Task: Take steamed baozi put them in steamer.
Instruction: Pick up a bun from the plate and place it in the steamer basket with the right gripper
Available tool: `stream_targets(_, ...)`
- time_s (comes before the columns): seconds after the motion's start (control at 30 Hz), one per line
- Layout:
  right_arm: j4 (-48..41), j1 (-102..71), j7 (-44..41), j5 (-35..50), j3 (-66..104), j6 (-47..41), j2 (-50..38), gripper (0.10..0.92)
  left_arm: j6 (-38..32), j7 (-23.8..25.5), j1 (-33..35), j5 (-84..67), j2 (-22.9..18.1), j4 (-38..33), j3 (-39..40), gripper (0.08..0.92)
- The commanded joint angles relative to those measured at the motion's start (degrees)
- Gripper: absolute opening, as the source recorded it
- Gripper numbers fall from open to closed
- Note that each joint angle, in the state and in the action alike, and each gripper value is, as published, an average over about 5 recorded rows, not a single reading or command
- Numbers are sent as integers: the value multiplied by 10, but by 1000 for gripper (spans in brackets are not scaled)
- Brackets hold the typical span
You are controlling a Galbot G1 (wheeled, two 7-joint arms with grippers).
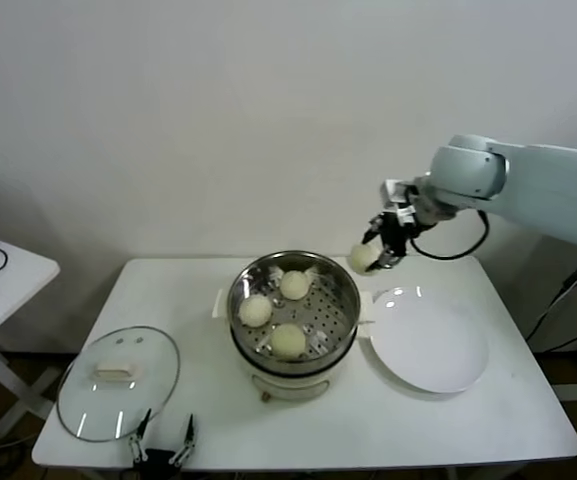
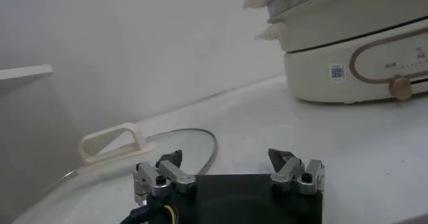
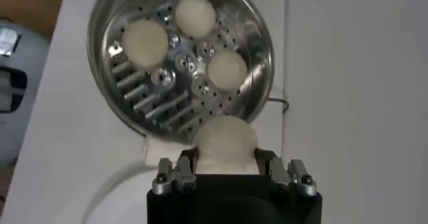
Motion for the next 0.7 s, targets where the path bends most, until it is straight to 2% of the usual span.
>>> stream_targets(0.03,49,-73,46,17,24,-62,56,594,8,4,3,-14,1,-21,-1,823)
stream_targets(0.23,8,-137,51,-37,29,-61,77,594,12,6,9,-36,2,-45,-3,823)
stream_targets(0.7,-43,-170,52,-64,36,-57,112,595,14,11,11,-105,2,-101,-4,823)
